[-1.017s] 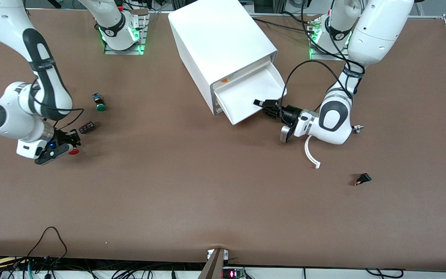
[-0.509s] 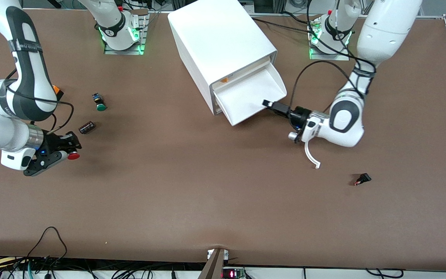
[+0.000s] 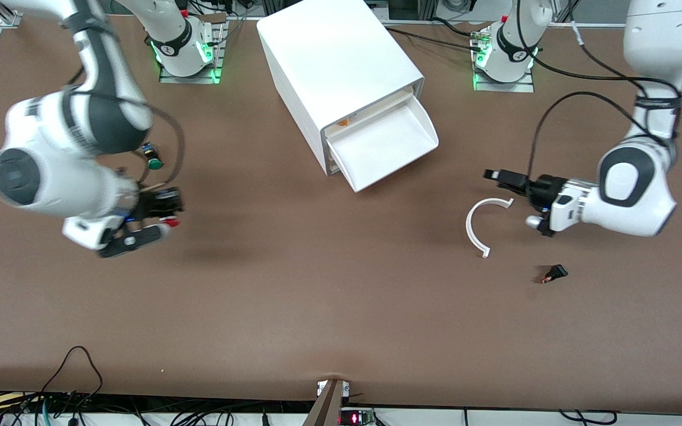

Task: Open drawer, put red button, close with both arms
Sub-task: 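Carry the red button toward the drawer while the left gripper withdraws, then lower the red button into the open drawer and open the right gripper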

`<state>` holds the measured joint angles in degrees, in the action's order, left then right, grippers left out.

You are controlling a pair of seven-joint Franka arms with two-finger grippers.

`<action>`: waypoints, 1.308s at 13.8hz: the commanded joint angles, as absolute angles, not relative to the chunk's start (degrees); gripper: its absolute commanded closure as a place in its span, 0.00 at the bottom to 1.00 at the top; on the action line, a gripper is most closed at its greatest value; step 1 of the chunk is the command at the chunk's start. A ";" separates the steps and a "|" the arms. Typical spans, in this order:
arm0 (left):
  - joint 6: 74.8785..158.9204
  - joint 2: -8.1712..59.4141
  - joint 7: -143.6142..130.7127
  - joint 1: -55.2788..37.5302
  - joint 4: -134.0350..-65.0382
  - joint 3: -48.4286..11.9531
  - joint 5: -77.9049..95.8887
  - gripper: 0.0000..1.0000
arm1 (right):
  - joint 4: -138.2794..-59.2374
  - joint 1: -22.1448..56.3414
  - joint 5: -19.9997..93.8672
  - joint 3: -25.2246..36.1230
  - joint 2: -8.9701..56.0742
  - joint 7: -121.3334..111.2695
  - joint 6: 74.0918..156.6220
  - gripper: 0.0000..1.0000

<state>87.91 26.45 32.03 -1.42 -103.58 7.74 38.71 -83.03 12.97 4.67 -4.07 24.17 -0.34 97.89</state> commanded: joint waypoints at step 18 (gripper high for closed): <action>96.33 25.05 17.89 -4.04 -91.67 8.09 9.40 0.00 | -65.03 51.50 2.20 -2.90 42.10 68.19 110.65 0.97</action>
<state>96.86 25.02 22.36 -2.74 -91.67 7.97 10.14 -65.72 50.29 3.09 -3.61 41.46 65.26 111.50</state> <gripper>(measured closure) 0.000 0.586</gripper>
